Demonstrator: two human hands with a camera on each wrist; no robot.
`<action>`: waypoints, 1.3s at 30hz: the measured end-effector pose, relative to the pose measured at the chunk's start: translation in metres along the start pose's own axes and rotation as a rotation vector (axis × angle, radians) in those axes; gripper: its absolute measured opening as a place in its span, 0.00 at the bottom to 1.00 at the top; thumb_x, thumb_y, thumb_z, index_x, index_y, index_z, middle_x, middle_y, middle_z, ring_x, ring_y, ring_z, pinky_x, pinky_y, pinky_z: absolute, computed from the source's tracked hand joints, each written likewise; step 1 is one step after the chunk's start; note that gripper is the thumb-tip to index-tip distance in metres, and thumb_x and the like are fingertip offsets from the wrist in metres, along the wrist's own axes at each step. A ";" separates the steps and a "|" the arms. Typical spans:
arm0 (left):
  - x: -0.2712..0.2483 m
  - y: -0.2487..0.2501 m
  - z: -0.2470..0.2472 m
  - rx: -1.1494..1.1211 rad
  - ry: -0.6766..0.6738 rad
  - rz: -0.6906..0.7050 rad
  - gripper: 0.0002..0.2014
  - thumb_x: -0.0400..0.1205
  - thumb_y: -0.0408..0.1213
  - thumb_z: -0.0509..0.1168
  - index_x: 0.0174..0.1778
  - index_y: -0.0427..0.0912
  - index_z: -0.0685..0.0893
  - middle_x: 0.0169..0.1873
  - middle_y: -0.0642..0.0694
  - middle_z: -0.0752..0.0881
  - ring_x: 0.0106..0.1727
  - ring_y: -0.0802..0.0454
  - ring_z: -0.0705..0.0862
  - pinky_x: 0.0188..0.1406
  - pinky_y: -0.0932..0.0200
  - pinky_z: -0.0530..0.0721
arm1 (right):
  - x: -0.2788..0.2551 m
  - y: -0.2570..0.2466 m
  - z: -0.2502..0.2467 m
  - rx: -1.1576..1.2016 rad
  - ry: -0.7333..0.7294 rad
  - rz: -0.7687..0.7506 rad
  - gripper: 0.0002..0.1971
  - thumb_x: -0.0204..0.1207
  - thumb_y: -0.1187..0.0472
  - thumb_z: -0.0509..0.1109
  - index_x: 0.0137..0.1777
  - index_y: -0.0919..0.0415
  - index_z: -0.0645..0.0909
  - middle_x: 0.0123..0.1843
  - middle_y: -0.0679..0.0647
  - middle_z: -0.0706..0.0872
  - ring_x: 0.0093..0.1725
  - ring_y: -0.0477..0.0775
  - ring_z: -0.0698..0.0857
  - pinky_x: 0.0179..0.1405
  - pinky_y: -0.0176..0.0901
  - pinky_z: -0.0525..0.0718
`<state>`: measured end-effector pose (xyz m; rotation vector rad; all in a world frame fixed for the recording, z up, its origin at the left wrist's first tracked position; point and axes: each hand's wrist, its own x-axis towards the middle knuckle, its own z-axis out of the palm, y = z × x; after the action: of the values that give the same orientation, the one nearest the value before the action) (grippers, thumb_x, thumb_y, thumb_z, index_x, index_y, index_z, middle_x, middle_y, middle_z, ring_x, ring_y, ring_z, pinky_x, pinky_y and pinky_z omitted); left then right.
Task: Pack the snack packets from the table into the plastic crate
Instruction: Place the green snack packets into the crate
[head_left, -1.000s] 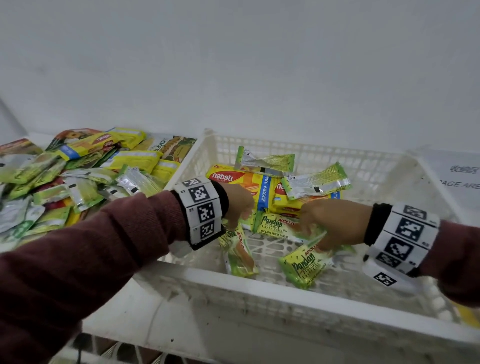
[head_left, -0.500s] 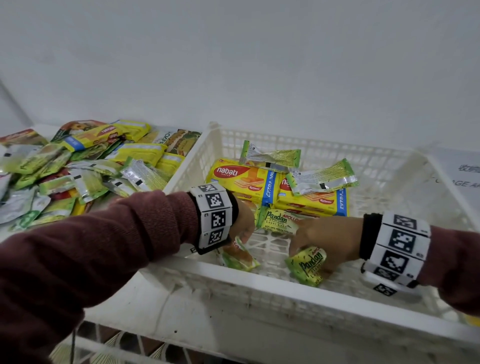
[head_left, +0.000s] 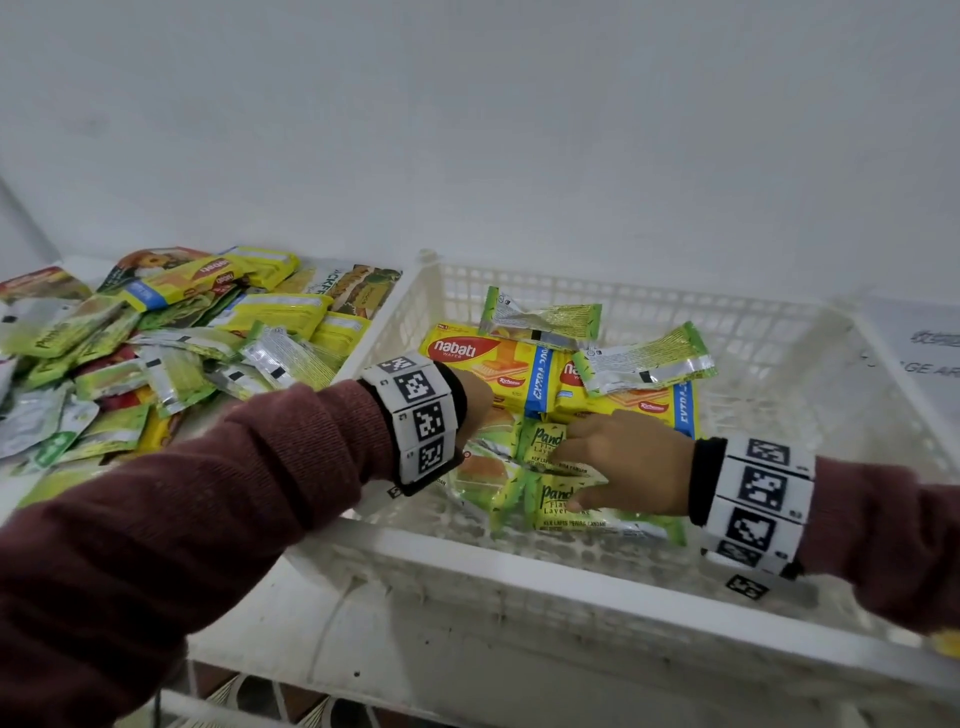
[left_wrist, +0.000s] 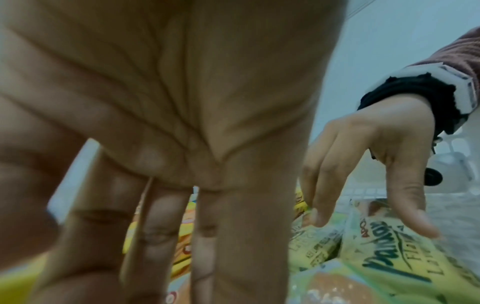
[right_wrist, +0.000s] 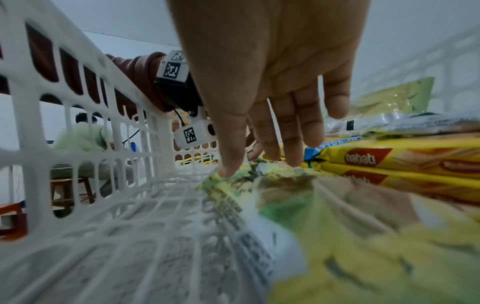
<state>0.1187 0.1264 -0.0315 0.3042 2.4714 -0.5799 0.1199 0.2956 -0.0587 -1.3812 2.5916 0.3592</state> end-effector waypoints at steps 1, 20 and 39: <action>-0.002 -0.001 -0.001 -0.003 0.007 -0.009 0.21 0.81 0.39 0.65 0.67 0.32 0.77 0.28 0.49 0.68 0.32 0.52 0.70 0.29 0.63 0.69 | -0.002 0.003 0.000 0.054 -0.005 -0.005 0.26 0.77 0.44 0.64 0.74 0.50 0.69 0.65 0.51 0.77 0.65 0.54 0.76 0.54 0.43 0.75; -0.005 0.015 0.013 -0.028 0.045 0.071 0.19 0.83 0.36 0.61 0.69 0.34 0.72 0.63 0.39 0.80 0.52 0.46 0.76 0.43 0.57 0.71 | -0.001 0.001 0.016 0.151 -0.074 -0.018 0.28 0.78 0.47 0.64 0.78 0.43 0.62 0.62 0.52 0.74 0.61 0.55 0.77 0.46 0.42 0.72; 0.001 -0.006 0.006 -0.211 0.172 0.008 0.21 0.79 0.30 0.66 0.68 0.32 0.73 0.62 0.38 0.77 0.57 0.44 0.78 0.46 0.58 0.72 | -0.002 -0.003 0.010 0.189 -0.013 -0.041 0.30 0.82 0.49 0.59 0.81 0.52 0.54 0.81 0.54 0.56 0.79 0.53 0.61 0.75 0.45 0.65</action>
<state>0.1189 0.1189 -0.0344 0.2908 2.6675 -0.2956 0.1239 0.2983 -0.0680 -1.3588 2.5082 0.1125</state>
